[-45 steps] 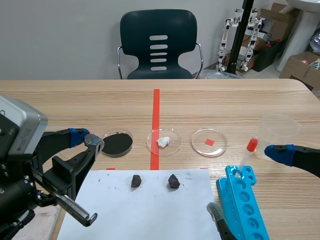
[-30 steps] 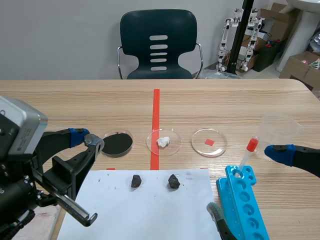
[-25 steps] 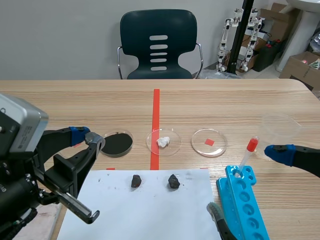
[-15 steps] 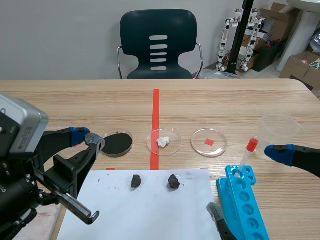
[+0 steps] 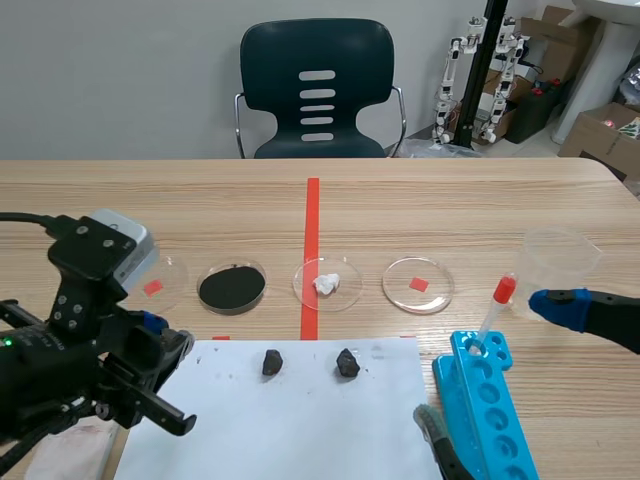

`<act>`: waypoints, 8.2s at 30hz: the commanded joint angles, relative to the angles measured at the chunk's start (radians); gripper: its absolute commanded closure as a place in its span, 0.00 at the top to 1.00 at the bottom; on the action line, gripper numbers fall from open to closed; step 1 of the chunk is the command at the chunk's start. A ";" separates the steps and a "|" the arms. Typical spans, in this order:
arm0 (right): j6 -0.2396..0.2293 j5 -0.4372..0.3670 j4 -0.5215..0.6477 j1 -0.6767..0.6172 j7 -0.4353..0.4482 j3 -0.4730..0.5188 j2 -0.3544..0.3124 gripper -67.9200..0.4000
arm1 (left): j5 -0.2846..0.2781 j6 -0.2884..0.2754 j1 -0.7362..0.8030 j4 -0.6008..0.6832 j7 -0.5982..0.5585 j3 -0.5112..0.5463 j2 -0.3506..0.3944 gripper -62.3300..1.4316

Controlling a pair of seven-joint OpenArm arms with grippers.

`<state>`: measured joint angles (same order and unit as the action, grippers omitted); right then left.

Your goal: Lower the mineral onto the iron filings and hold still

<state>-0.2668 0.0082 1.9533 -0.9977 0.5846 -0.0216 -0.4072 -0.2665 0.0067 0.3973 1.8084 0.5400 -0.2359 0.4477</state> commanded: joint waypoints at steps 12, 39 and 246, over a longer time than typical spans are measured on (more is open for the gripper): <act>0.005 -0.013 0.022 0.003 0.016 0.005 0.000 1.00 | -0.003 0.193 -0.311 -0.094 0.381 0.001 -0.205 0.20; 0.005 -0.013 0.022 0.003 0.016 0.005 0.000 1.00 | -0.007 0.217 -0.850 -0.829 0.452 -0.007 -0.447 0.20; 0.005 -0.013 0.022 0.003 0.016 0.005 0.000 1.00 | 0.211 -0.357 0.397 0.104 -0.857 0.220 -0.029 0.20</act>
<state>-0.2661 0.0074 1.9533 -0.9977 0.5854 -0.0216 -0.4072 -0.0441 -0.3523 0.7948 1.8961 -0.3038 -0.0170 0.4263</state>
